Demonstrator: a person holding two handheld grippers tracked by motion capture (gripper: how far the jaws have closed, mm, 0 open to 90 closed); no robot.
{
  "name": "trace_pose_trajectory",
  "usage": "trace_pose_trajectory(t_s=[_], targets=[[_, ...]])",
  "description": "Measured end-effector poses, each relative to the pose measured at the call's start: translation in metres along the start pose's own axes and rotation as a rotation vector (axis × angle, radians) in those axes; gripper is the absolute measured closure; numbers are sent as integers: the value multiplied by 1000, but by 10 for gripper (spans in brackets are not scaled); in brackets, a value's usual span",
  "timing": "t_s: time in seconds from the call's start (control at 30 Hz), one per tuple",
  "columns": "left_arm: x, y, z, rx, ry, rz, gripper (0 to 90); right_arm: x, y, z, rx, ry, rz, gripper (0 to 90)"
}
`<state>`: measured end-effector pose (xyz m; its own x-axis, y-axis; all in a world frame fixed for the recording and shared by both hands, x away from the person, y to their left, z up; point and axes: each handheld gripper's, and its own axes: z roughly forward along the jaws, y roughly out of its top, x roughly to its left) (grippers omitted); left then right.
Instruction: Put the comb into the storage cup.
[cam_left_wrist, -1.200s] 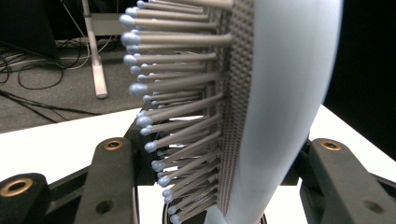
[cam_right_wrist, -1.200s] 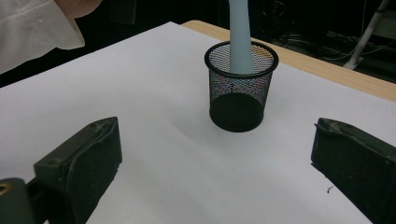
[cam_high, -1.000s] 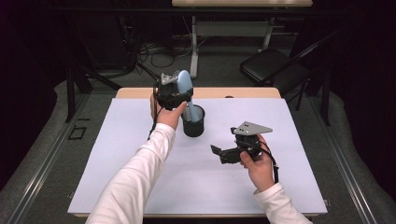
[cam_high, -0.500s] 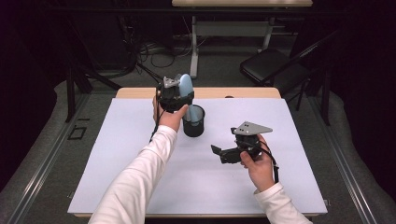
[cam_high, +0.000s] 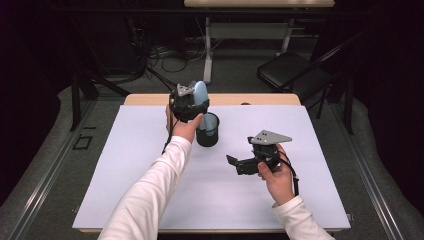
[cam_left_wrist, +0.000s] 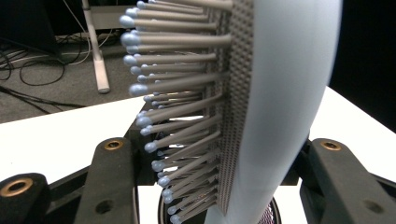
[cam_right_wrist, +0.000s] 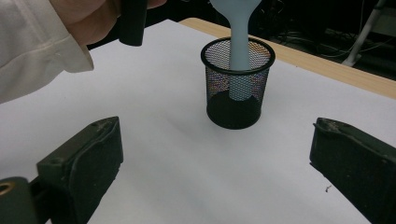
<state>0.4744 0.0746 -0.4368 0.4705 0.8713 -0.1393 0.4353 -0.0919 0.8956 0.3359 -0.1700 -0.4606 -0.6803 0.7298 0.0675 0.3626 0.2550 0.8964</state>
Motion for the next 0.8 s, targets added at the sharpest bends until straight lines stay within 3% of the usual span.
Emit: trace_pose_trajectory(t_s=[0.3,0.8], targets=[[-2,-4,2,-22,14,11,481,-1,0,0,-3,-3,0,25],[4,-12,5,-20,53,23,480,0,-1,1,2,-2,-1,25]])
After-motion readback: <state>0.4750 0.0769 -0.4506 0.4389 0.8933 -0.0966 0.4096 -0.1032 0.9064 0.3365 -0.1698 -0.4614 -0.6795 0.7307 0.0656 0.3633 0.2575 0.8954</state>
